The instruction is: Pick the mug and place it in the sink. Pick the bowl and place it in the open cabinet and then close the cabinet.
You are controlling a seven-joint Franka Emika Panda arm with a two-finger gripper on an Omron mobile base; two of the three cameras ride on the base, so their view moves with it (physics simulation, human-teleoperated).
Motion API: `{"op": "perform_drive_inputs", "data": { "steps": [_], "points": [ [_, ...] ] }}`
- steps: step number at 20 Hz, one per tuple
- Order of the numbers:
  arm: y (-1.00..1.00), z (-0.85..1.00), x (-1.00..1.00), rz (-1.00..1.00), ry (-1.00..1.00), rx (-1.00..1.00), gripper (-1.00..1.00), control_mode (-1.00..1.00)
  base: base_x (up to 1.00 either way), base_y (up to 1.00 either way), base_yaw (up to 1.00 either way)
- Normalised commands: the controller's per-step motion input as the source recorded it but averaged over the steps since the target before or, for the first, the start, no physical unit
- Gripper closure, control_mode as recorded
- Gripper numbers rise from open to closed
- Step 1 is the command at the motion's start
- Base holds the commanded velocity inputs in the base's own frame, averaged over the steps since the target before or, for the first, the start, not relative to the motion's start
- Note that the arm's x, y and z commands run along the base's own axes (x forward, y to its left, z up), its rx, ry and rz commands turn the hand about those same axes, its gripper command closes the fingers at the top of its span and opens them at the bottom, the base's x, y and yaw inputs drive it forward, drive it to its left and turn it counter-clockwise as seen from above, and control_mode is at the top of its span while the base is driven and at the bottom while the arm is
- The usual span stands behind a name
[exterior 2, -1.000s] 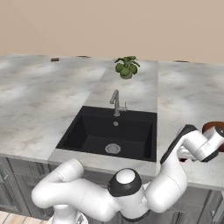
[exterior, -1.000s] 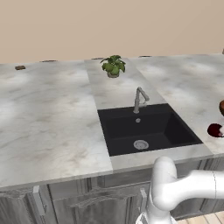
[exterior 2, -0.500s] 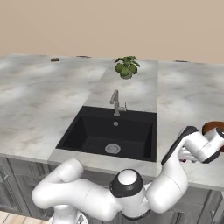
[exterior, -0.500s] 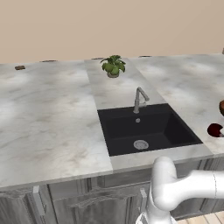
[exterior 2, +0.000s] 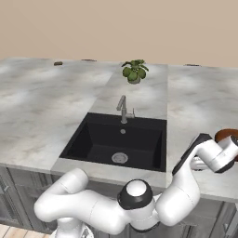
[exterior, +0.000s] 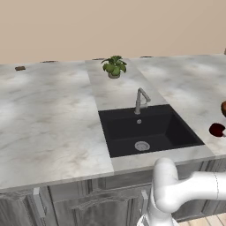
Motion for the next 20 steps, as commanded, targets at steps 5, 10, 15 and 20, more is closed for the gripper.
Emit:
{"op": "perform_drive_inputs", "data": {
  "steps": [5, 10, 15, 20],
  "points": [
    [0.08, 0.09, -0.08, 0.07, 0.00, 0.02, 1.00, -1.00, 0.00, 0.00, 0.00],
    [0.19, 0.45, -0.12, 0.10, 0.00, 0.00, 1.00, -1.00, 0.00, 0.00, 0.00],
    [0.23, 0.32, 0.00, 0.07, -0.02, -0.05, 1.00, -1.00, 0.00, 0.00, 0.00],
    [0.40, 0.14, 0.00, 0.04, -0.01, -0.05, 1.00, -1.00, 0.00, 0.00, 0.00]
  ]
}}
